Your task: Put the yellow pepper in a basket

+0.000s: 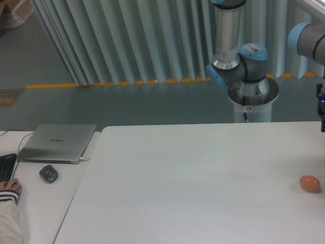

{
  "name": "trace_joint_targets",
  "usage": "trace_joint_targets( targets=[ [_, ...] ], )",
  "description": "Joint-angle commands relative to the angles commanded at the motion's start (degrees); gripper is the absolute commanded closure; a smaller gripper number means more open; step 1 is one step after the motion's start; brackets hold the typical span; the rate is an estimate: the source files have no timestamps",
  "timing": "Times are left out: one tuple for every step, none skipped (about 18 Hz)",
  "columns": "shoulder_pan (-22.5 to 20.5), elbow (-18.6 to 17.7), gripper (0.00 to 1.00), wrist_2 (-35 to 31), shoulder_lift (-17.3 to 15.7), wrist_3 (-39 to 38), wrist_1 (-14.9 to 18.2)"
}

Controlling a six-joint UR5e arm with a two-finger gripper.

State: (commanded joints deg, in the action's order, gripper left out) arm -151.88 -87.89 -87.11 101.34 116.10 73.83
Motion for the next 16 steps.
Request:
trace_joint_targets(
  targets=[
    [0.1, 0.0, 0.0, -0.4, 0.1, 3.0, 0.2],
    [0.1, 0.0, 0.0, -1.0, 0.3, 6.0, 0.5],
    [0.2, -0.2, 0.0, -1.7, 0.4, 6.6, 0.5],
    [0.2, -0.6, 0.0, -2.1, 0.4, 6.6, 0.7],
    [0.0, -0.8, 0.0, -2.1, 0.4, 7.3, 1.2],
    [0.0, -1.4, 0.0, -2.0, 0.3, 7.4, 1.5],
    [0.1, -1.7, 0.0, -2.0, 0.4, 7.4, 1.7],
    [0.2, -1.8, 0.0, -2.2, 0.4, 7.4, 2.1],
    [0.4, -2.0, 0.0, -2.5, 0.4, 7.5, 2.5],
    [0.7, -2.0, 0.0, -3.2, 0.4, 7.5, 2.5],
    [1.0, -2.0, 0.0, -4.6, 0.4, 7.6, 2.7],
    [1.3, -2.0, 0.0, -5.4, 0.4, 7.6, 2.7],
    [1.8, -2.2, 0.0, -5.5, 0.4, 7.6, 2.6],
    [1.8, -2.2, 0.0, -5.6, 0.4, 7.6, 2.7],
    [1.8, -2.2, 0.0, -5.6, 0.4, 7.6, 2.7],
    [1.8, -2.2, 0.0, -5.6, 0.4, 7.7, 2.7]
  ],
)
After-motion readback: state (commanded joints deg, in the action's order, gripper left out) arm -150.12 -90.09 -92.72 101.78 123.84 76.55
